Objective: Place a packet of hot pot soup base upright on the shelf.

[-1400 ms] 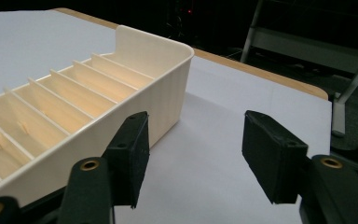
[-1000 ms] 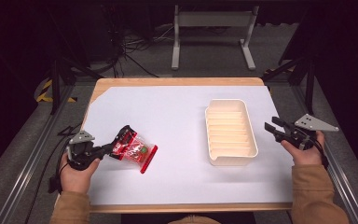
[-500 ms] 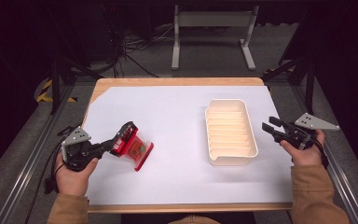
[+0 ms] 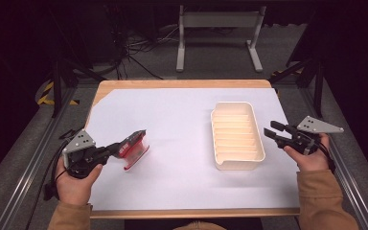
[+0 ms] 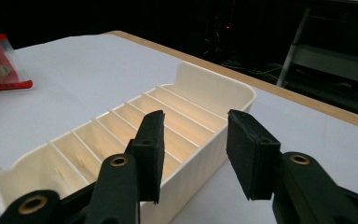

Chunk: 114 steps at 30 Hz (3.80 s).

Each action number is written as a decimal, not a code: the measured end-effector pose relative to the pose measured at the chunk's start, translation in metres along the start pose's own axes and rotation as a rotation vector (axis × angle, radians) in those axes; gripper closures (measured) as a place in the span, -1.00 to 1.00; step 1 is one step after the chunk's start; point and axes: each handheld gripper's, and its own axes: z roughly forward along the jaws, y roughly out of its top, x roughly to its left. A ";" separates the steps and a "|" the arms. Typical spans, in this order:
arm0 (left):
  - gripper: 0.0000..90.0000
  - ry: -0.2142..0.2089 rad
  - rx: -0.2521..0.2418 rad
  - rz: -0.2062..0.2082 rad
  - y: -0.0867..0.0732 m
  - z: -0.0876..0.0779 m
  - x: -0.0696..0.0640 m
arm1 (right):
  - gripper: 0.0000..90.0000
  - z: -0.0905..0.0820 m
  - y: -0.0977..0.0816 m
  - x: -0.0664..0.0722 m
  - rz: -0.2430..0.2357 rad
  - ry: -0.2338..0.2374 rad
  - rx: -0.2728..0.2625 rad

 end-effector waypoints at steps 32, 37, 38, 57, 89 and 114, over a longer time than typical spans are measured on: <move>1.00 -0.180 -0.026 0.188 0.040 0.003 -0.073 | 0.11 0.020 0.058 0.103 -0.198 0.338 -0.050; 1.00 -0.217 -0.025 0.206 0.042 0.010 -0.083 | 0.09 0.026 0.063 0.117 -0.230 0.376 -0.044; 1.00 -0.218 -0.025 0.213 0.043 0.011 -0.085 | 0.09 0.027 0.064 0.119 -0.231 0.384 -0.042; 1.00 -0.297 -0.034 0.263 0.046 0.025 -0.111 | 0.06 0.060 0.063 0.158 -0.298 0.544 0.033; 1.00 -0.310 -0.030 0.292 0.044 0.027 -0.125 | 0.77 0.082 0.057 0.177 -0.409 0.688 0.078; 0.64 -0.290 -0.129 0.213 0.042 0.016 -0.108 | 0.97 0.073 0.071 0.174 -0.448 0.710 0.082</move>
